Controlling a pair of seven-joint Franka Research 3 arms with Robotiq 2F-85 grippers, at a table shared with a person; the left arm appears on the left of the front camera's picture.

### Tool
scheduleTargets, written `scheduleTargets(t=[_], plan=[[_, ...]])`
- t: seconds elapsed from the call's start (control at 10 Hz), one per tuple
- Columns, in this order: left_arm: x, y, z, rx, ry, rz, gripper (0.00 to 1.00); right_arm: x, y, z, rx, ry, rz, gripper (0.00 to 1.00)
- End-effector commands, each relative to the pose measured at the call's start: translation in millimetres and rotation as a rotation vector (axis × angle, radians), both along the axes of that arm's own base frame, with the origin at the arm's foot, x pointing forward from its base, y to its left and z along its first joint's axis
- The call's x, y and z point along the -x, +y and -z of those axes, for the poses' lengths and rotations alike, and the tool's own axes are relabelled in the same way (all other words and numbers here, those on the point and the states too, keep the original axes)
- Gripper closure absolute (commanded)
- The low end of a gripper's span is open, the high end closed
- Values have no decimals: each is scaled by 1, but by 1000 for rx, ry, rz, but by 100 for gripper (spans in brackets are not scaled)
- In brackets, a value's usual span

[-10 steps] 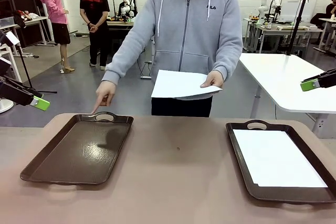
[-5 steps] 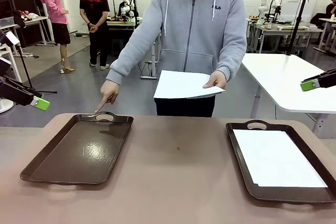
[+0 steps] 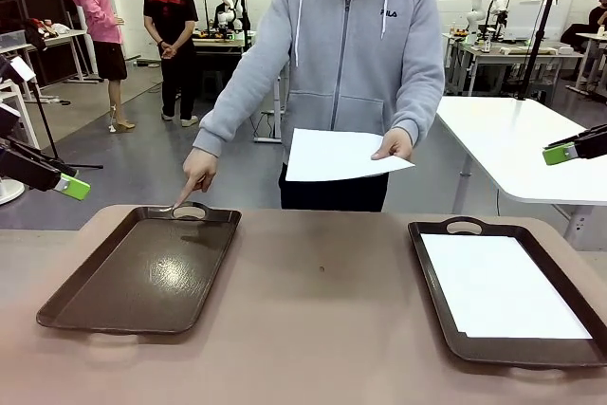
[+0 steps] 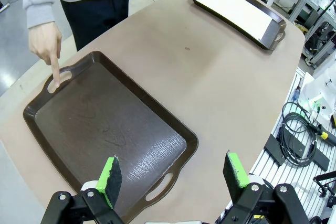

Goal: Sort the A4 documents.
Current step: Receive the A4 Paper.

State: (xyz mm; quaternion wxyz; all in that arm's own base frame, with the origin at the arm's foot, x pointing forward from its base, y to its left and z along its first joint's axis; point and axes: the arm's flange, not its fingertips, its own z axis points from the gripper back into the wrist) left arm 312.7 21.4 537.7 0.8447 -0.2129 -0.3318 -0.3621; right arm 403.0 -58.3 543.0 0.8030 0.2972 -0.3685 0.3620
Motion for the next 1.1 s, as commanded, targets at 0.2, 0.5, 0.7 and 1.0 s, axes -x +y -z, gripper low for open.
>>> scheduleTargets(t=[0.2, 0.5, 0.7, 1.0], plan=[[-1, 2, 2, 12, -13, 23, 0, 0, 0, -1, -11, -8, -3, 0], [0, 0, 0, 0, 0, 0, 0, 0, 0, -1, -11, -8, -3, 0], [-10, -2, 2, 49, 17, 15, 0, 0, 0, -1, -11, -8, -3, 0], [-36, -12, -3, 142, 34, -14, 0, 0, 0, -1, -11, -8, -3, 0]])
